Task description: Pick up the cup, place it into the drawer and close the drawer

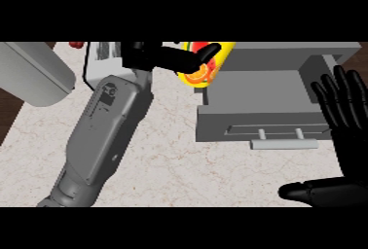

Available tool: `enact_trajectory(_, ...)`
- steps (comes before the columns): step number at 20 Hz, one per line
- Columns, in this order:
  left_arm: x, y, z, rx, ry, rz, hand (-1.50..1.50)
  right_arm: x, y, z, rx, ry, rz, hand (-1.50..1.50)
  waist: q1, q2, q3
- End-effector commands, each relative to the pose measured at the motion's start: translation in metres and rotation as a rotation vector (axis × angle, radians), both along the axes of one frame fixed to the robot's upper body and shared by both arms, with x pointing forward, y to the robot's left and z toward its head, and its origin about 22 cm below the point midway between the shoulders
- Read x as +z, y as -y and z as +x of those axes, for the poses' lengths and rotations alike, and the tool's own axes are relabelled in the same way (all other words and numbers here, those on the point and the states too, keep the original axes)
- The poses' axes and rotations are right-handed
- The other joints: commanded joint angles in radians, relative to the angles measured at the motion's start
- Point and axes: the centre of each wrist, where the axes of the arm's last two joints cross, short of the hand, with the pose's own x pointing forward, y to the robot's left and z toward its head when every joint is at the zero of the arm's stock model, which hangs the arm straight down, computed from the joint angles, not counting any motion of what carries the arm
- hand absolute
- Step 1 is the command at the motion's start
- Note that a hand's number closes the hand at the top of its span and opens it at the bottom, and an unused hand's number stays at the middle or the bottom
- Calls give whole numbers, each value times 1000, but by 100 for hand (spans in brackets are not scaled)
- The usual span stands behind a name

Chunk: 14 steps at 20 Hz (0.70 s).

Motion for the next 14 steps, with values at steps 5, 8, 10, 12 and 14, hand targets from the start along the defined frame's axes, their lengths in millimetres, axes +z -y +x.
enact_trajectory(5,5,27,22,21,-52,59,150,-10,16,-7,-10,7,-20,-150,-4,1,0)
enact_trajectory(8,-19,38,16,32,-76,65,150,2,31,-10,16,6,3,-150,-10,1,0)
enact_trajectory(10,-16,50,21,41,-84,84,150,-11,6,4,4,8,16,-150,-14,4,0)
enact_trajectory(12,-10,56,29,45,-86,110,150,-1,7,12,10,8,-3,-150,-22,7,0)
enact_trajectory(14,-5,67,25,65,-98,111,150,11,9,-10,13,-8,8,-150,-32,4,0)
